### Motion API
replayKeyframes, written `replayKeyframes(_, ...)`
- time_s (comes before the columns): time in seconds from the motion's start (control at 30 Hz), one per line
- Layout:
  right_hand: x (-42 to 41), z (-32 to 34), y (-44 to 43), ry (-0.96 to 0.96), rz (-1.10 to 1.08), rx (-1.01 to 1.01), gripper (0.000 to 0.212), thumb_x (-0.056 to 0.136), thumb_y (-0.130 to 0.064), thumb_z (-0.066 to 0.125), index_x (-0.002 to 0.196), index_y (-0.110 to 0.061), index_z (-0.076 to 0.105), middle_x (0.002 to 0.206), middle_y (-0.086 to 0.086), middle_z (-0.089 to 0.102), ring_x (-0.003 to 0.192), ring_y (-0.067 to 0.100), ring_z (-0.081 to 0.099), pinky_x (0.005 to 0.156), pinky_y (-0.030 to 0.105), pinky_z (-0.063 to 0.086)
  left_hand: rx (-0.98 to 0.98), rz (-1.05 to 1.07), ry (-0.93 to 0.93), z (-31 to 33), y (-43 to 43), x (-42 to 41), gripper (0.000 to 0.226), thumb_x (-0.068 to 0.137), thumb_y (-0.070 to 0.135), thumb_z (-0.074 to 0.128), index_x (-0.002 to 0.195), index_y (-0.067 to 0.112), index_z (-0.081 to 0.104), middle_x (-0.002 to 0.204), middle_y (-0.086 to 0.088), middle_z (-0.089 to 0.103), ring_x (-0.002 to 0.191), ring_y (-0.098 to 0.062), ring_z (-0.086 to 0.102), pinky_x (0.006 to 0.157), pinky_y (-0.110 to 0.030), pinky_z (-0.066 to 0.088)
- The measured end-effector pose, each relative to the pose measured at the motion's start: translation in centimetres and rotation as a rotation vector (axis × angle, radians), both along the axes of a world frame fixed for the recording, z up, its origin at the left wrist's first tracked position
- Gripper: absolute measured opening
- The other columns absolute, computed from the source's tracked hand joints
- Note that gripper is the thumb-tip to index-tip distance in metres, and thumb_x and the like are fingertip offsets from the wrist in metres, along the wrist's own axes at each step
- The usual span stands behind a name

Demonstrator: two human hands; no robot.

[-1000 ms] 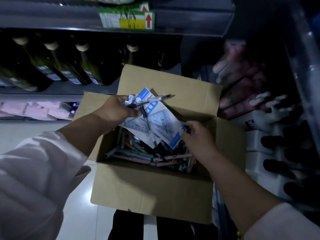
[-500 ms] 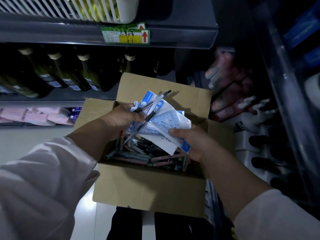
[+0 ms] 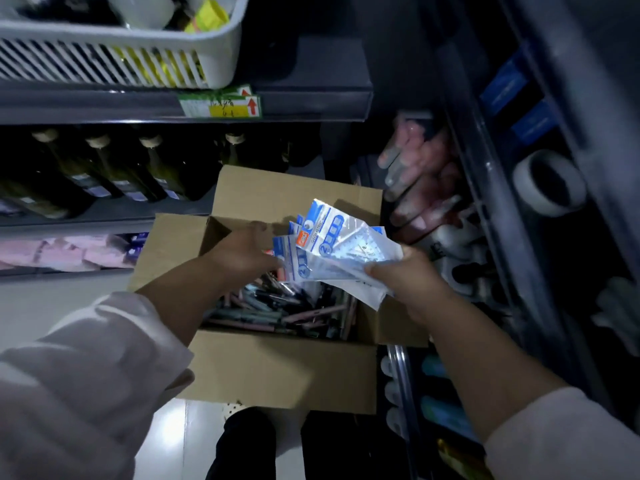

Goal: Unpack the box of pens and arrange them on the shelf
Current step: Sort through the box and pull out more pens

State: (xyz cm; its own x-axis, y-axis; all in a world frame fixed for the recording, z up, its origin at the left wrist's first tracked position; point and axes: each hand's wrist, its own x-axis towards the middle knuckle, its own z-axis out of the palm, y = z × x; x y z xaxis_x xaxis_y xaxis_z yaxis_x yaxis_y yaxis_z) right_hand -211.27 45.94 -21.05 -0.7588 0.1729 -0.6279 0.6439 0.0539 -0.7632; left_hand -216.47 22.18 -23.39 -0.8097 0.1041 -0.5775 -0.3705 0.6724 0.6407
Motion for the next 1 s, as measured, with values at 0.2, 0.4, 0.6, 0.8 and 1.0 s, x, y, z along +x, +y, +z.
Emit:
replayKeyframes(0.2, 0.0, 6.5, 0.7, 0.073, -0.150, -0.204, 0.020, 0.085, 0.001, 0.065, 0.102, -0.009, 0.068, 0.084, 0.009, 0.074, 0.070, 0.023, 0.071, 0.068, 0.038, 0.058, 0.548, 0.359, -0.279, 7.4, 4.1, 1.5, 0.007, 0.080, 0.011, 0.056, 0.078, 0.017, 0.053, 0.072, -0.005, 0.050, 0.060, -0.018, 0.052, 0.053, -0.026, 0.047)
replayKeyframes(0.4, -0.3, 14.2, 1.2, 0.211, -0.210, -0.348, 0.017, 0.086, -0.003, 0.064, 0.098, -0.015, 0.067, 0.092, 0.009, 0.074, 0.077, 0.023, 0.071, 0.073, 0.041, 0.057, 0.901, 0.373, -0.376, 16.3, 7.6, 1.6, 0.025, 0.076, 0.027, 0.065, 0.100, 0.020, 0.060, 0.107, -0.007, 0.061, 0.092, -0.025, 0.062, 0.073, -0.034, 0.052)
replayKeyframes(0.6, 0.8, 20.5, 3.0, 0.291, -0.111, -0.383, 0.047, 0.075, 0.004, 0.058, 0.120, -0.008, 0.060, 0.112, 0.022, 0.067, 0.104, 0.040, 0.064, 0.091, 0.054, 0.049, 0.997, 0.370, -0.239, 23.0, 11.5, 2.2, 0.019, 0.084, 0.031, 0.066, 0.101, 0.022, 0.060, 0.080, 0.006, 0.067, 0.063, -0.009, 0.059, 0.048, -0.020, 0.039)
replayKeyframes(0.8, 3.3, 25.0, 6.2, 0.384, -0.160, -0.301, 0.058, 0.067, -0.004, 0.061, 0.124, -0.003, 0.053, 0.111, 0.030, 0.064, 0.094, 0.049, 0.065, 0.072, 0.054, 0.053, 1.036, 0.292, -0.250, 27.2, 16.3, 3.6, 0.005, 0.094, 0.020, 0.055, 0.093, 0.017, 0.059, 0.070, 0.001, 0.065, 0.050, -0.010, 0.056, 0.042, -0.018, 0.035)
replayKeyframes(1.0, 8.1, 27.3, 13.1, 0.496, -0.376, -0.276, 0.029, 0.080, 0.004, 0.067, 0.103, -0.014, 0.064, 0.097, 0.007, 0.074, 0.084, 0.024, 0.071, 0.070, 0.037, 0.057, 1.096, 0.099, -0.264, 30.3, 22.8, 4.8, 0.006, 0.090, 0.019, 0.061, 0.096, 0.021, 0.062, 0.081, 0.004, 0.070, 0.067, -0.008, 0.064, 0.051, -0.018, 0.049)
